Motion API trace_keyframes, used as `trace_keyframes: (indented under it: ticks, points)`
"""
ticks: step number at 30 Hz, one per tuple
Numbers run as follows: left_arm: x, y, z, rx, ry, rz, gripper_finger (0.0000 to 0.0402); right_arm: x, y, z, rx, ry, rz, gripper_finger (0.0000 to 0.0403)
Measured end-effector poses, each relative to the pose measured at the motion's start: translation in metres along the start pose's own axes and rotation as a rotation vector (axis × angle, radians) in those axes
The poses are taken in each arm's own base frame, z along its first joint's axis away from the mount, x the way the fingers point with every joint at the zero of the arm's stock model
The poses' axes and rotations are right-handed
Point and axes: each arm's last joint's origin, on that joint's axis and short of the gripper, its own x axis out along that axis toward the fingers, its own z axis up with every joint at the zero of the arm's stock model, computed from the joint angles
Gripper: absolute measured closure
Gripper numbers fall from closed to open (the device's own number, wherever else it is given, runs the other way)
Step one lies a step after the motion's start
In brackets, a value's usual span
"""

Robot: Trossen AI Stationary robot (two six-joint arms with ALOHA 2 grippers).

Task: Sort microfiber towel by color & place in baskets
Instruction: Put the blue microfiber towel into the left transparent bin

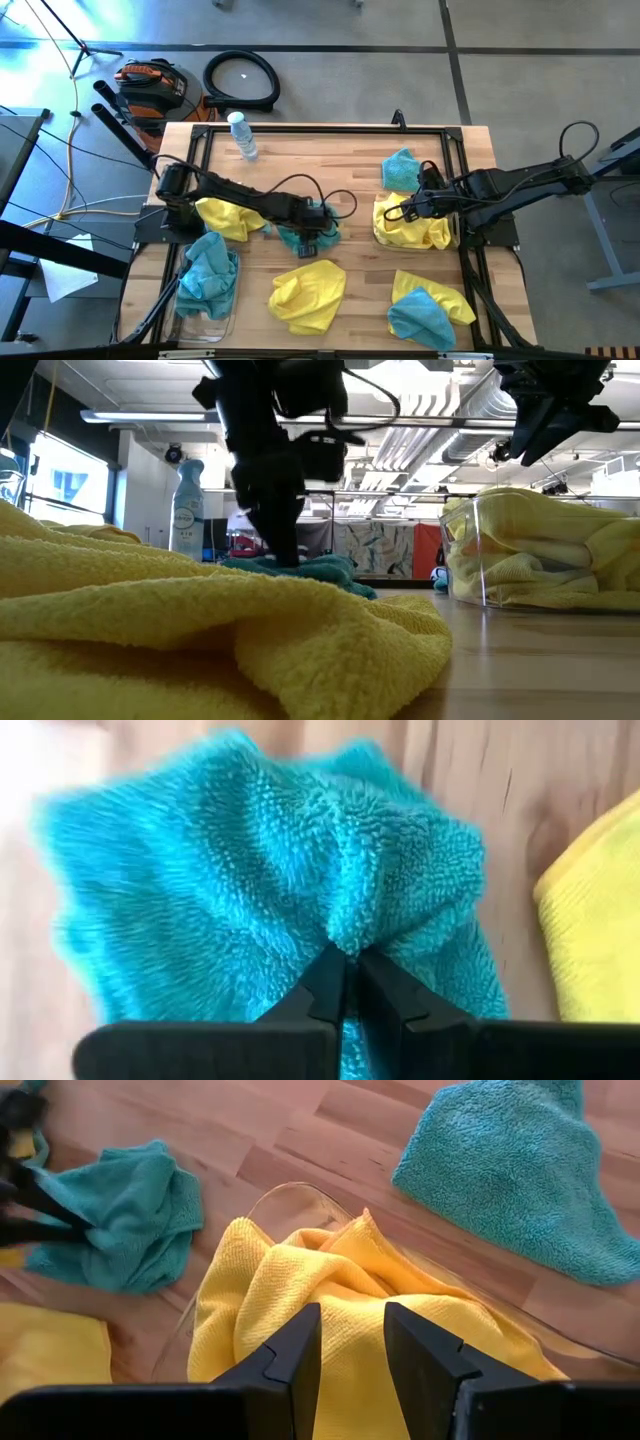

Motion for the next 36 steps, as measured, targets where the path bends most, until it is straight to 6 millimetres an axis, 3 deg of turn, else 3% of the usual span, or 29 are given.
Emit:
trace_keyframes:
  ticks: [5, 12, 17, 21, 26, 36]
  points:
    - [-0.035, 0.004, 0.003, -0.045, -0.077, 0.033, 0.0399, 0.000, 0.000, 0.000, -0.015, -0.006, -0.005, 0.0295]
    - [-0.113, 0.006, -0.006, -0.228, -0.235, 0.045, 0.0401, 0.000, -0.001, 0.000, -0.102, -0.017, -0.014, 0.0295]
    - [-0.169, -0.006, -0.023, -0.254, -0.391, 0.033, 0.0401, 0.000, -0.001, 0.000, -0.210, 0.007, -0.008, 0.0295]
    - [-0.202, -0.023, -0.039, -0.280, -0.512, 0.021, 0.0401, 0.000, -0.001, 0.000, -0.294, 0.007, -0.008, 0.0295]
    - [-0.225, -0.050, -0.060, -0.226, -0.581, -0.015, 0.0401, 0.000, -0.001, 0.000, -0.368, 0.006, -0.004, 0.0295]
    - [-0.247, -0.102, -0.102, 0.004, -0.549, -0.152, 0.0401, 0.000, 0.001, 0.000, -0.373, -0.002, 0.008, 0.0295]
